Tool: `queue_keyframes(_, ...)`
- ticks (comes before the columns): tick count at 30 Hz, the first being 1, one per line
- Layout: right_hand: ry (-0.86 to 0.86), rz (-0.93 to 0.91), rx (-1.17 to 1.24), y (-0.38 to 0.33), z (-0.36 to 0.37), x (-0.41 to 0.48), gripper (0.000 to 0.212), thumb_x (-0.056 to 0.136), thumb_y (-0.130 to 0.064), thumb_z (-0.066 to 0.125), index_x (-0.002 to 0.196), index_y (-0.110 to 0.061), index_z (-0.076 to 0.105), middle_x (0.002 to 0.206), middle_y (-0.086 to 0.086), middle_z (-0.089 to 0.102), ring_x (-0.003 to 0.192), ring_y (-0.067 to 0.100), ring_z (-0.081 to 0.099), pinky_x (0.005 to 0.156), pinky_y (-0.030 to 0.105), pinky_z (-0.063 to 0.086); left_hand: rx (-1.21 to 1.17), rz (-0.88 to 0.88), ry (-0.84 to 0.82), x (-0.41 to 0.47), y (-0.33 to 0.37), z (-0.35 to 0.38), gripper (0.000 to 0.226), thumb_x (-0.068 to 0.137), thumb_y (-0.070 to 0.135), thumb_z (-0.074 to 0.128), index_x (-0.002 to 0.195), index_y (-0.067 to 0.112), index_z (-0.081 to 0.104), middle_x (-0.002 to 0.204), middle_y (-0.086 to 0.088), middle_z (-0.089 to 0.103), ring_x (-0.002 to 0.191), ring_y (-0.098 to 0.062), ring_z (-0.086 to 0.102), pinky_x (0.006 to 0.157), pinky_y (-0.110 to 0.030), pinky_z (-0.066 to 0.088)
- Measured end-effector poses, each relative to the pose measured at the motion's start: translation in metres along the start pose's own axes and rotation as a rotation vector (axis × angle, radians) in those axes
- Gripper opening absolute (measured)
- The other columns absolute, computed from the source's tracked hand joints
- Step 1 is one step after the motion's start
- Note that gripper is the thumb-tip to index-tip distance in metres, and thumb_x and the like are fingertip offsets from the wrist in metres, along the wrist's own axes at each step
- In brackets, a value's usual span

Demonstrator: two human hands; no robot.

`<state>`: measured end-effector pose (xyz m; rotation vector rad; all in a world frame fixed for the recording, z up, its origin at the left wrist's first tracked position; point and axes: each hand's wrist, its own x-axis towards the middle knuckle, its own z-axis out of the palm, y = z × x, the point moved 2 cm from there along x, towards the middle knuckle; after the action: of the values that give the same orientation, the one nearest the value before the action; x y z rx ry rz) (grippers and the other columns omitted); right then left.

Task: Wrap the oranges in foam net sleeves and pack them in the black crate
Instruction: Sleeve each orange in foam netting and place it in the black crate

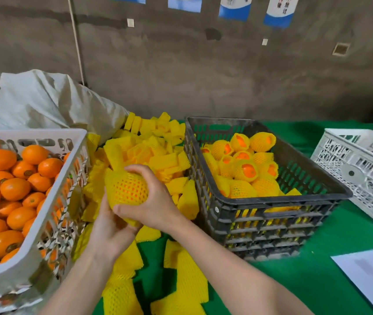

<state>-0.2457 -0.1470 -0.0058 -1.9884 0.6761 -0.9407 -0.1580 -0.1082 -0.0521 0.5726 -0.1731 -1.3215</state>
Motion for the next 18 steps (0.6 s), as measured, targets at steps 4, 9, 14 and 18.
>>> queue_keyframes(4, 0.199, 0.179, 0.359, -0.003, -0.042, 0.012, 0.047, 0.059, -0.03, 0.077, 0.096, -0.04, 0.051, 0.118, 0.001, 0.056, 0.108, 0.018, 0.055, 0.079, 0.027, 0.051, 0.171, 0.019, 0.024, 0.007, -0.013, 0.02, 0.024, 0.097, 0.034, 0.044, 0.094, 0.016, 0.061, 0.076, -0.006, 0.067, 0.089, -0.026, 0.066, 0.071, -0.043, 0.06)
queue_keyframes(9, 0.551, 0.03, 0.077, 0.003, -0.129, 0.023, 0.052, 0.062, -0.026, 0.082, 0.103, -0.033, 0.051, 0.114, 0.001, 0.054, 0.111, 0.021, 0.051, 0.093, 0.035, 0.044, 1.148, 0.576, -0.217, 0.012, -0.056, 0.08, 0.018, 0.095, 0.008, 0.053, 0.108, 0.013, 0.064, 0.107, -0.001, 0.063, 0.104, -0.02, 0.059, 0.086, -0.023, 0.045)
queue_keyframes(14, 0.43, 0.309, -0.447, 0.049, -0.206, 0.036, 0.072, 0.064, -0.029, 0.083, 0.125, -0.023, 0.046, 0.123, 0.006, 0.051, 0.12, 0.024, 0.045, 0.091, 0.03, 0.037, 1.765, 0.961, -0.543, 0.011, -0.102, 0.098, 0.024, 0.087, 0.027, 0.067, 0.102, 0.009, 0.073, 0.104, -0.007, 0.064, 0.107, -0.023, 0.052, 0.091, -0.014, 0.027)
queue_keyframes(18, 0.175, 0.434, -0.736, 0.078, -0.208, 0.047, 0.08, 0.065, -0.035, 0.082, 0.128, -0.021, 0.035, 0.128, 0.012, 0.046, 0.118, 0.032, 0.048, 0.089, 0.037, 0.042, 1.782, 0.99, -0.502, 0.009, -0.106, 0.094, 0.024, 0.084, 0.029, 0.065, 0.096, 0.01, 0.074, 0.096, -0.003, 0.068, 0.102, -0.026, 0.055, 0.092, -0.024, 0.035)
